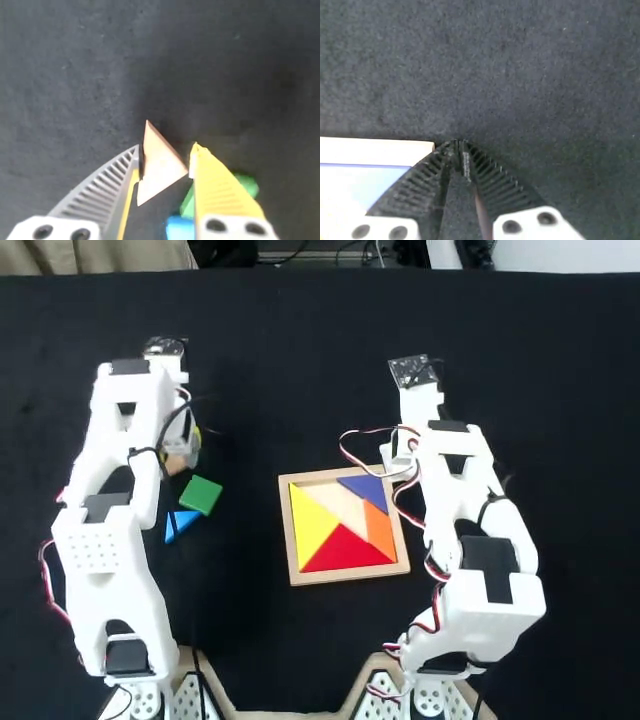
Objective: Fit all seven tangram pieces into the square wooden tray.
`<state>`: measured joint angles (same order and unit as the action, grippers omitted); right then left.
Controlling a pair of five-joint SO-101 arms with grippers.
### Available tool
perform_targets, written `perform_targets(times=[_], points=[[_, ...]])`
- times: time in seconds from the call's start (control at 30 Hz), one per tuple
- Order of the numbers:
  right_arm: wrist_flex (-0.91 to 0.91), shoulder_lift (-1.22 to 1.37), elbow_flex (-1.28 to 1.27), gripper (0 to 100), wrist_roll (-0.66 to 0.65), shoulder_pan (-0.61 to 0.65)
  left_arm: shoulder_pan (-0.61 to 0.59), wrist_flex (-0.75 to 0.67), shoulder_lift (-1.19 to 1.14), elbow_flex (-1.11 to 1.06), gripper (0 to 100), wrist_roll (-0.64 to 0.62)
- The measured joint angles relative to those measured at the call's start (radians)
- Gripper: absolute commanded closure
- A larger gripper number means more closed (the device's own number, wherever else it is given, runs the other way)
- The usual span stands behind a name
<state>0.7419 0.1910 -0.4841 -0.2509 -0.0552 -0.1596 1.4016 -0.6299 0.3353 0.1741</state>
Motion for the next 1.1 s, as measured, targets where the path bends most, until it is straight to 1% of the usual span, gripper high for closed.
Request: perform_targets(times=[0.17, 0.23, 0.3, 0.4, 0.47, 0.53, 0.6, 0.7, 0.77, 0.9, 1.1], points=[[-0.025, 0.0, 0.0, 98.7, 0.015, -0.055, 0.081, 0.222, 0.0, 0.186, 85, 0.296], [-0.052, 0.0, 0.0, 98.7, 0.06, -0.1, 0.104, 0.295, 0.0, 0.272, 85, 0.381], [-0.075, -0.002, 0.0, 98.7, 0.115, -0.15, 0.129, 0.328, 0.0, 0.342, 85, 0.454], [-0.103, -0.025, 0.0, 98.7, 0.215, -0.249, 0.192, 0.342, 0.002, 0.377, 86, 0.554], [-0.123, -0.037, 0.0, 98.7, 0.298, -0.311, 0.255, 0.345, 0.002, 0.377, 86, 0.617], [-0.133, -0.038, 0.0, 98.7, 0.368, -0.358, 0.338, 0.345, 0.0, 0.376, 86, 0.686], [-0.137, -0.038, 0.0, 98.7, 0.411, -0.39, 0.436, 0.345, 0.0, 0.368, 86, 0.747], [-0.137, -0.038, 0.0, 98.7, 0.434, -0.423, 0.578, 0.345, 0.0, 0.368, 86, 0.807], [-0.137, -0.038, 0.0, 98.7, 0.439, -0.437, 0.652, 0.345, 0.0, 0.368, 86, 0.867], [-0.147, -0.038, 0.0, 98.7, 0.442, -0.439, 0.733, 0.345, 0.0, 0.341, 86, 0.999], [-0.167, -0.038, 0.0, 98.7, 0.443, -0.439, 0.83, 0.338, -0.031, 0.299, 86, 1.031]])
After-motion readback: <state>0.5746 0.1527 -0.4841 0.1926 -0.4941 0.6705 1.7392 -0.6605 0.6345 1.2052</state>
